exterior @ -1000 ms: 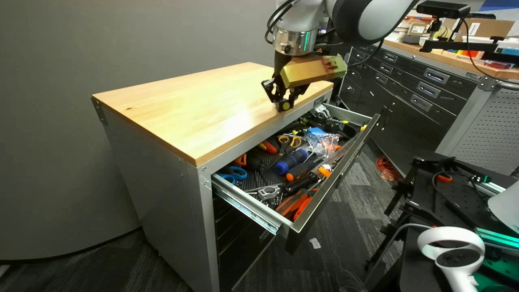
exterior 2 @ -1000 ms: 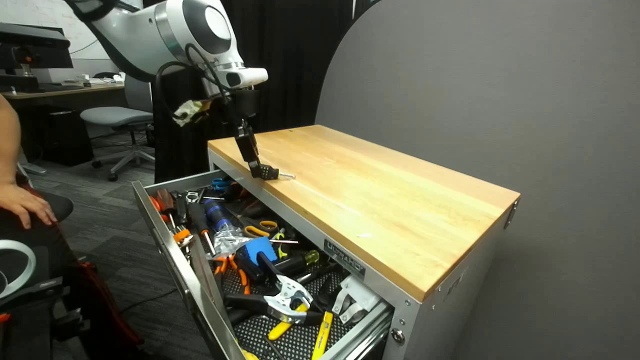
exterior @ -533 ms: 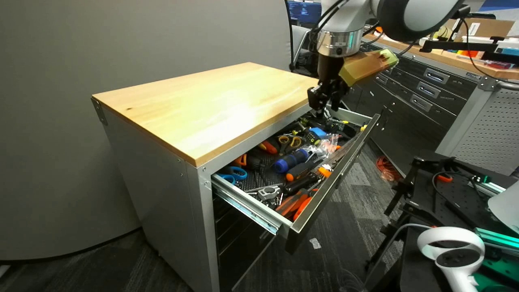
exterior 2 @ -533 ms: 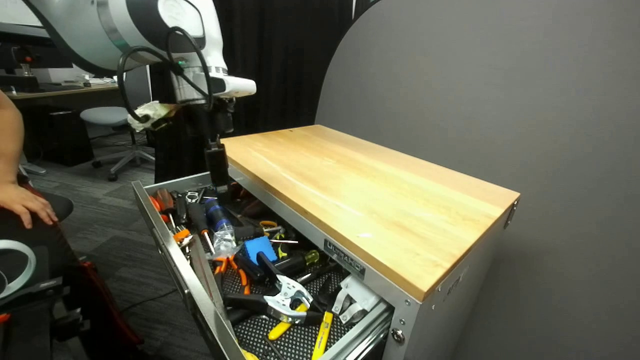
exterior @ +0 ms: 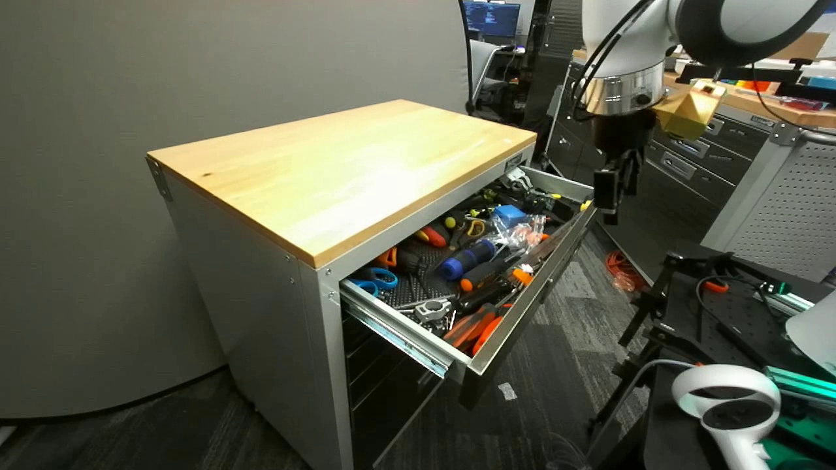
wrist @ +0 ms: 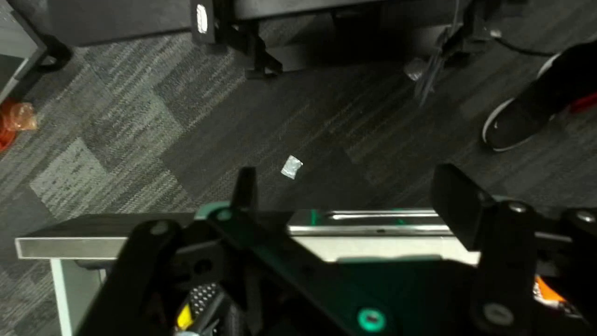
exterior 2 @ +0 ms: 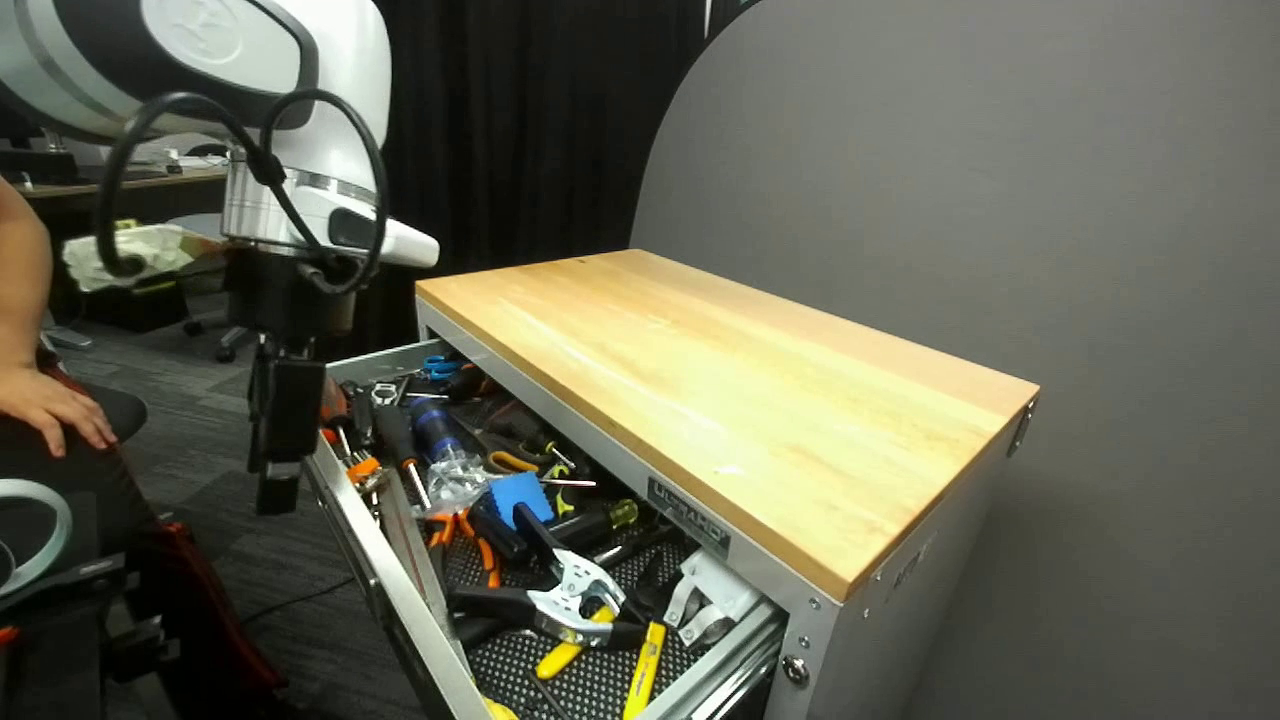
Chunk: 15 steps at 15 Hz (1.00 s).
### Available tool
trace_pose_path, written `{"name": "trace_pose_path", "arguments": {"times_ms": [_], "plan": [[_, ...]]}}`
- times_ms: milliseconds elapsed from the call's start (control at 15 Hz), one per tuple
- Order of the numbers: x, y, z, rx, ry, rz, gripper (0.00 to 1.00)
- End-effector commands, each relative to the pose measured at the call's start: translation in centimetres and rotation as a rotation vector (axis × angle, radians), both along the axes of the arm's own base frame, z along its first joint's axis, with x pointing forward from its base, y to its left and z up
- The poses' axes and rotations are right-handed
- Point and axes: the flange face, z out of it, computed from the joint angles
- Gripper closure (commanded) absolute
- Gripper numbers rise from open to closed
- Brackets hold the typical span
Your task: Put the black screwdriver inside the topmost drawer then close the drawer
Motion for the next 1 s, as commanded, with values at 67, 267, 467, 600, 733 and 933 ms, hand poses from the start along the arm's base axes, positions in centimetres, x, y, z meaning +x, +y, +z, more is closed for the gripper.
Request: {"name": "trace_pose_path", "arguments": {"times_ms": [67, 267, 467, 600, 733, 933], "plan": [[-1.1, -0.1, -1.0, -0.096, -0.008, 0.008, 0.46], [-0.6, 1.1, -2.2, -0.078, -0.075, -0.024, 0.70], [0.2, 2.3, -3.9, -0.060, -0.133, -0.057, 0.92], [0.6, 2.9, -5.2, -0.050, -0.157, -0.084, 1.00], [0.6, 3.3, -6.7, -0.050, -0.154, -0.101, 1.00], [0.8, 4.3, -7.5, -0.066, -0.236, -0.174, 1.00]]}}
